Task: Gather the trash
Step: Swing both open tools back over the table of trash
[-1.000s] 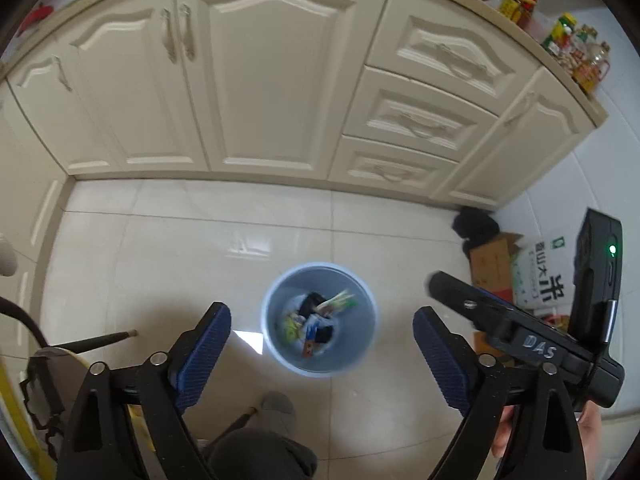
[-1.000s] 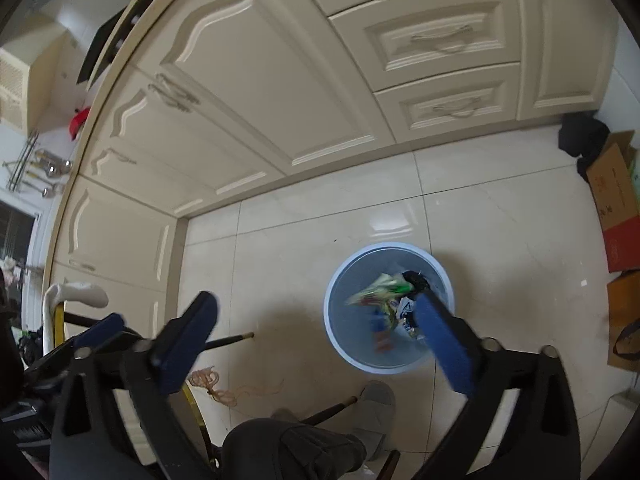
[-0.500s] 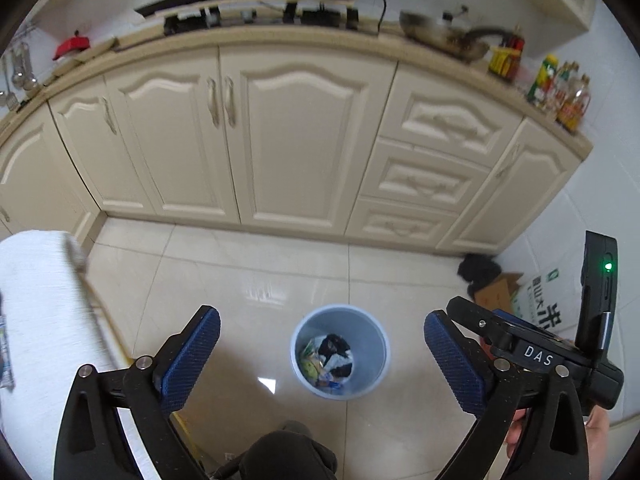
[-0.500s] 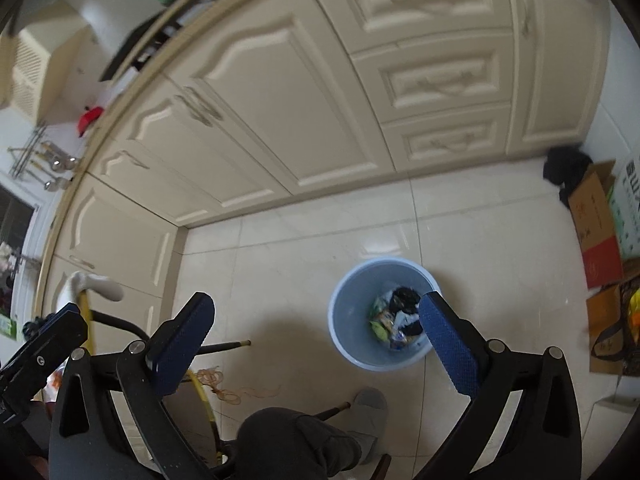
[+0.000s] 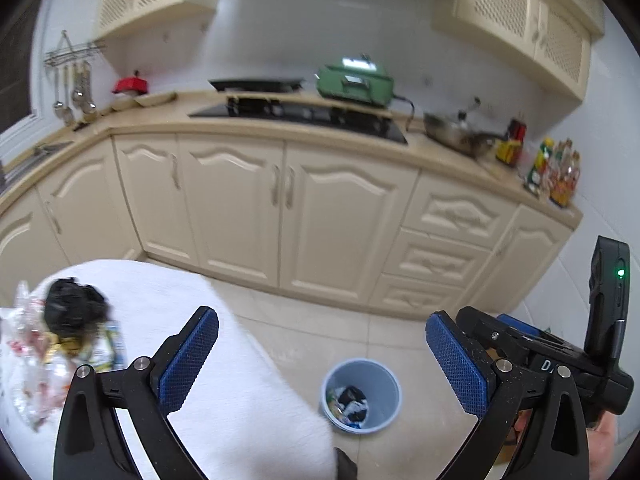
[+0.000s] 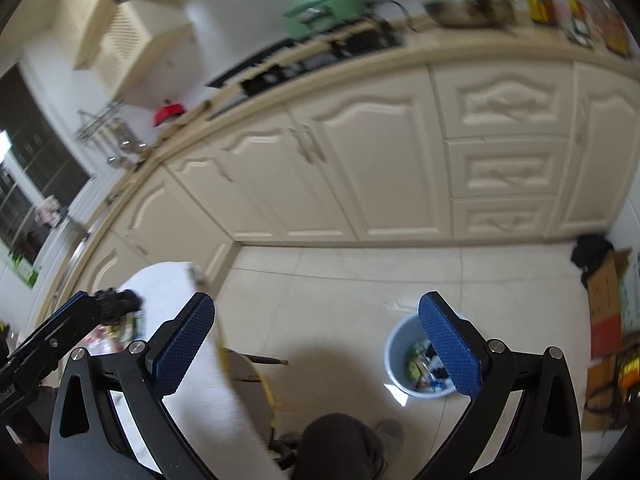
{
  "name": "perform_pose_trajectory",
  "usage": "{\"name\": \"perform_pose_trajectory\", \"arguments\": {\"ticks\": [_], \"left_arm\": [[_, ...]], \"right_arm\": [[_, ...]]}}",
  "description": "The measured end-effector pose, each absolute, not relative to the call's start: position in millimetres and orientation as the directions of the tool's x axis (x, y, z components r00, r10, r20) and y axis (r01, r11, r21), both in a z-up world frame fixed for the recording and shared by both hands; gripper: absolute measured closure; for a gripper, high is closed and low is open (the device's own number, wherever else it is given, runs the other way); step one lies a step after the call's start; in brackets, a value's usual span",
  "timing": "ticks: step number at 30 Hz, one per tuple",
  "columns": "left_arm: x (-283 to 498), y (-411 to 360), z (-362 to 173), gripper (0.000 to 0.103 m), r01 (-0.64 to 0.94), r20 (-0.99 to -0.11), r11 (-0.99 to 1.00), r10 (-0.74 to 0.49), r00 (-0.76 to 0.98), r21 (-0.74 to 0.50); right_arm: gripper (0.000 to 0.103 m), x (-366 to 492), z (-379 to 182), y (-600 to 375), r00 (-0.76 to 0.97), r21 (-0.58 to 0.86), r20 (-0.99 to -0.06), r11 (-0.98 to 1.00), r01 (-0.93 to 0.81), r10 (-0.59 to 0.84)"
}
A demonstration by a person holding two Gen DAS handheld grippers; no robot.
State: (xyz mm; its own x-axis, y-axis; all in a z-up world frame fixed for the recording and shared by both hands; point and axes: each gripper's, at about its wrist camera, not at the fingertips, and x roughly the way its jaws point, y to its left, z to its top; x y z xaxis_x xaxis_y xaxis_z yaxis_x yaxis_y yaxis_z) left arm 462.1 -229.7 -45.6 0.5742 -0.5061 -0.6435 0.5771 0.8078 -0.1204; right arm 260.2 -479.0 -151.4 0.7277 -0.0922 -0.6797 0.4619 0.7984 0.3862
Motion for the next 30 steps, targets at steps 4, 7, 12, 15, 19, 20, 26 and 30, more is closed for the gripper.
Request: {"name": "perform_pose_trajectory", "arguments": {"ticks": [4,7,12,15,19,20,26,30], "left_arm": [[432.6,-173.0,-23.2,0.001,0.533,-0.603,0.836,-0.495,0.626,-0.133],[409.2,-129.3,-11.6,0.001,0.484,-0.572,0.863,-0.472,0.671,-0.144],[368.9,-60.8,-5.7,0.001,0.377,-0.536,0.913,-0.398,0.745,-0.155],[343.9,-18.8,-5.6,0.001,0.298,-0.523,0.942,-0.334,0.784,-0.155],[311.6,34.0,-7.9,0.001,0.200,-0.519,0.963,-0.267,0.812,-0.183],[303.0,46.2,-8.8,0.001,0.180,-0.517,0.966,-0.253,0.818,-0.188],[261.4,83.8,-15.0,0.001,0.090,-0.530,0.981,-0.170,0.831,-0.174],[261.2,89.0,-24.7,0.001,0.044,-0.569,0.985,-0.131,0.812,-0.164]], "right_arm": [[0.000,270.3,-123.4,-437.8,0.761,0.363,-0.645,0.849,0.383,-0.068],[0.000,282.9,-104.3,-397.5,0.782,0.335,-0.622,0.890,0.311,-0.039],[0.000,303.6,-87.5,-329.6,0.797,0.274,-0.604,0.945,0.178,0.025],[0.000,318.6,-86.0,-283.8,0.789,0.225,-0.610,0.970,0.088,0.070],[0.000,332.8,-92.1,-233.8,0.773,0.193,-0.620,0.981,-0.015,0.134],[0.000,336.6,-94.1,-222.2,0.768,0.189,-0.622,0.981,-0.037,0.149],[0.000,353.6,-113.2,-167.2,0.722,0.163,-0.658,0.976,-0.142,0.215],[0.000,366.1,-135.0,-143.9,0.679,0.160,-0.695,0.972,-0.173,0.236]]}}
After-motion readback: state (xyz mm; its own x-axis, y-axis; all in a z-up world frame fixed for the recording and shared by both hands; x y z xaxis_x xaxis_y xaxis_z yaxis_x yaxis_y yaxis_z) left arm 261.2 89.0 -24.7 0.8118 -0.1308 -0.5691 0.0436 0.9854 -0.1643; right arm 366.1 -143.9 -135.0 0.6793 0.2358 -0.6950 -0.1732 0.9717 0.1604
